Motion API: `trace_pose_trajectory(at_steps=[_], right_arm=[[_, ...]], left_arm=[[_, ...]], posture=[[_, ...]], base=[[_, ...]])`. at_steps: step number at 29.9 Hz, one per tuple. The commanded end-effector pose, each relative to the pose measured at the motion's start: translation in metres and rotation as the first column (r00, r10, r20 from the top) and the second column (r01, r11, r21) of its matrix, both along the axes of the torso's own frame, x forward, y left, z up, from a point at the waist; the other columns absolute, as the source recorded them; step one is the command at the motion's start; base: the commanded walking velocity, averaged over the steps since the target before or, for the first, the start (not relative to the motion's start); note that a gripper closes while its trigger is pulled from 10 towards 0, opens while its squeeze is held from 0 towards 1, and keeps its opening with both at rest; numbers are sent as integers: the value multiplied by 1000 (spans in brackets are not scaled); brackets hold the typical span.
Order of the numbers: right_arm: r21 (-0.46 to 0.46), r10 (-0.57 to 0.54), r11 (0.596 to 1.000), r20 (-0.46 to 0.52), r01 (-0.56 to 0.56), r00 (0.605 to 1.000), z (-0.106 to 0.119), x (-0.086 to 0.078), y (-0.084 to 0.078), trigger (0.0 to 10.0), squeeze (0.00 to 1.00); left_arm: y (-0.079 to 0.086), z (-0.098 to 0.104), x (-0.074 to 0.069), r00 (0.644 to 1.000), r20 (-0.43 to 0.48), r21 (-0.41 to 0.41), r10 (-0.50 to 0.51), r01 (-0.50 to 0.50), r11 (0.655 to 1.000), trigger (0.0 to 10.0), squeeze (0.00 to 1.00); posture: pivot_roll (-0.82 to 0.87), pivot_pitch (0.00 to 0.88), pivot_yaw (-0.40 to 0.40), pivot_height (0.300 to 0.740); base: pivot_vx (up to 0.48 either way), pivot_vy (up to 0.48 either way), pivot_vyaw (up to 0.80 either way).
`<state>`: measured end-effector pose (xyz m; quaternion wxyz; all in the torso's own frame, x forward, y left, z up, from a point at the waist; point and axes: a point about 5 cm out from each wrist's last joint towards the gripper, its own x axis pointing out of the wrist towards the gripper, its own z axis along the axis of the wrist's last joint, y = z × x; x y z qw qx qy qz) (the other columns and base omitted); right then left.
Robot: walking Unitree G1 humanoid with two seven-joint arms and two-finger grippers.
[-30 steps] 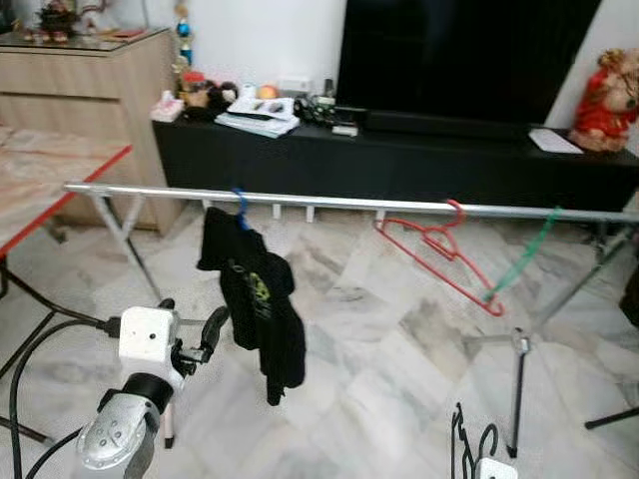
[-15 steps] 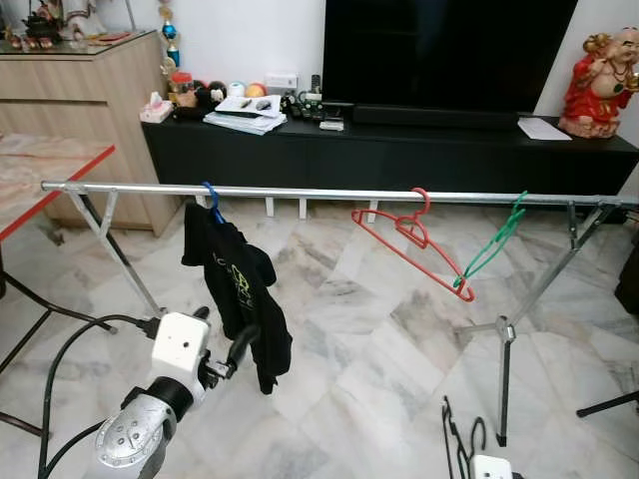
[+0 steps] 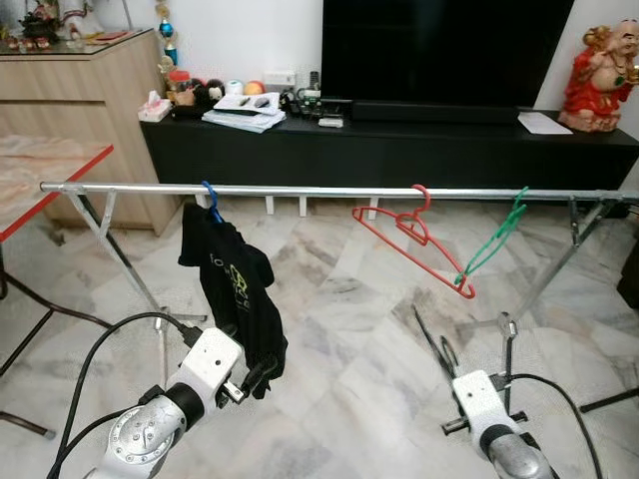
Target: Hang hanger
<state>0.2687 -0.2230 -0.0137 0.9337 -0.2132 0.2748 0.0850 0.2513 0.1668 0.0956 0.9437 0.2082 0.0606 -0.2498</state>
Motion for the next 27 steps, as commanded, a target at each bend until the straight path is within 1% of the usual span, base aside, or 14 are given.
trace_pose_trajectory(at_steps=[1, 2, 3, 7, 8, 9, 10, 11, 14, 16, 18, 21, 22, 27], right_arm=[[-9, 62, 998, -1, -62, 998, 6, 5, -1, 10000, 0], [-9, 62, 998, -1, -62, 998, 6, 5, -1, 10000, 0], [-17, 133, 991, -11, -133, 991, 10, 9, 0, 10000, 0], [-15, 414, 910, -46, -415, 909, 21, 16, 14, 10000, 0], [-15, 414, 910, -46, -415, 909, 21, 16, 14, 10000, 0], [14, 579, 815, -78, -580, 812, 27, 15, 22, 10000, 0], [42, 638, 770, -92, -637, 765, 30, 16, 25, 10000, 0], [42, 638, 770, -92, -637, 765, 30, 16, 25, 10000, 0], [120, 756, 655, -98, -746, 647, 47, 21, 28, 10000, 0], [132, 785, 620, -105, -774, 611, 52, 22, 28, 10000, 0], [158, 839, 544, -118, -824, 531, 58, 22, 30, 10000, 0], [195, 886, 463, -120, -865, 447, 64, 20, 35, 10000, 0], [212, 910, 413, -122, -886, 395, 67, 20, 38, 10000, 0], [254, 941, 336, -127, -907, 313, 72, 19, 44, 10000, 0]], left_arm=[[-3, 1, 2, 999, 16, 70, -45, 44, 997, 10000, 0], [-3, 1, 2, 999, 16, 70, -45, 44, 997, 10000, 0], [-4, 1, 2, 998, 13, 87, -69, 67, 994, 10000, 0], [-13, 0, 0, 982, -33, 96, -186, 189, 977, 10000, 0], [-13, 0, 0, 982, -33, 96, -186, 189, 977, 10000, 0], [-22, 0, -3, 956, -62, 106, -288, 294, 950, 10000, 0], [-27, 1, -4, 935, -81, 120, -344, 352, 928, 10000, 0], [-27, 1, -4, 935, -81, 120, -344, 352, 928, 10000, 0], [-39, 2, -5, 879, -131, 112, -458, 472, 874, 10000, 0], [-43, 1, -7, 857, -149, 102, -494, 510, 854, 10000, 0], [-49, 1, -10, 824, -178, 77, -538, 557, 827, 10000, 0], [-55, 1, -12, 778, -209, 47, -593, 613, 788, 10000, 0], [-58, 2, -12, 752, -226, 27, -619, 640, 768, 10000, 0], [-65, 3, -9, 697, -264, 3, -666, 691, 723, 10000, 0]], posture=[[104, 0, -5, 740], [104, 0, -5, 740], [103, 0, -9, 740], [104, 0, -16, 740], [104, 0, -16, 740], [108, 0, -22, 740], [108, 0, -24, 740], [108, 0, -24, 740], [111, 0, -34, 740], [111, 0, -35, 740], [107, 0, -37, 740], [104, 0, -43, 740], [106, 0, -50, 740], [111, 0, -63, 740]], base=[[0, 0, 0], [0, 0, 0], [0, 0, 0], [0, 0, 0], [0, 0, 0], [0, 0, 0], [0, 0, 0], [0, 0, 0], [0, 0, 0], [0, 0, 0], [0, 0, 0], [0, 0, 0], [0, 0, 0], [0, 0, 0]])
